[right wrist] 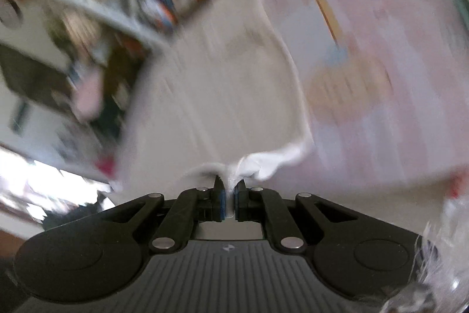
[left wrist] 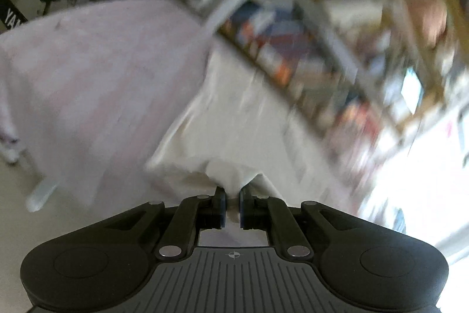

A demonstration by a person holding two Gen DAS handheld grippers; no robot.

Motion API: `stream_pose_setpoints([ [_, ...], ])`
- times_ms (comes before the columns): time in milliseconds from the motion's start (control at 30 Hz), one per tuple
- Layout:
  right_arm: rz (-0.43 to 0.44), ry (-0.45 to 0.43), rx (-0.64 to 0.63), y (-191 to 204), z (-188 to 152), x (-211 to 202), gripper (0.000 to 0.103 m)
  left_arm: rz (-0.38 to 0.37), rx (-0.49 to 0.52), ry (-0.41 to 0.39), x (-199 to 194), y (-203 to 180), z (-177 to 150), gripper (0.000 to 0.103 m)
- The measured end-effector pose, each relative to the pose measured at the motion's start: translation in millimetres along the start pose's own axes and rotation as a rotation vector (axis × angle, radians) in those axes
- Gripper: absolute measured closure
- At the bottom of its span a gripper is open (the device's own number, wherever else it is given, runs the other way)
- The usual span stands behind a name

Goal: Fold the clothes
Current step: 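Lift the hem with both grippers and fold it toward the collar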

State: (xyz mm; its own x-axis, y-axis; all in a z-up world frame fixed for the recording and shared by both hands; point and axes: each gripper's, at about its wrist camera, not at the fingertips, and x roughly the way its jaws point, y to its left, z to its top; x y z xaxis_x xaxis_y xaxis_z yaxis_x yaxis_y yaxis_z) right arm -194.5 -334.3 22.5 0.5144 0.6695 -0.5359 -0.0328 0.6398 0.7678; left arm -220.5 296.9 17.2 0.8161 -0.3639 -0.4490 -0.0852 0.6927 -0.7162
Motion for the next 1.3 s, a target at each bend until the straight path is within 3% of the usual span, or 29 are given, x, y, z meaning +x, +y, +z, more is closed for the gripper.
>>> stream_pose_setpoints([
  [133,0.103,-0.188,0.025,18.4,49.3,4.6,0.098,-0.099,-0.05,-0.158,23.8,-27.5,34.2,0.096],
  [333,0.106,-0.326,0.022,36.9,105.3,18.8,0.098,-0.149,-0.056,-0.225,67.7,-49.2,73.3,0.096],
  [733,0.007,-0.344,0.072,38.2,163.8,77.7,0.097,-0.155,-0.138,-0.128,163.2,-22.7,128.4,0.096],
  [1033,-0.082,-0.339,0.142,17.8,201.9,131.2,0.098,-0.074,-0.138,-0.034,232.3,-11.8,156.0,0.097],
  [1300,-0.14,-0.36,0.194,5.6,242.5,179.4,0.097,-0.055,-0.163,-0.005,289.9,-0.4,178.6,0.097],
])
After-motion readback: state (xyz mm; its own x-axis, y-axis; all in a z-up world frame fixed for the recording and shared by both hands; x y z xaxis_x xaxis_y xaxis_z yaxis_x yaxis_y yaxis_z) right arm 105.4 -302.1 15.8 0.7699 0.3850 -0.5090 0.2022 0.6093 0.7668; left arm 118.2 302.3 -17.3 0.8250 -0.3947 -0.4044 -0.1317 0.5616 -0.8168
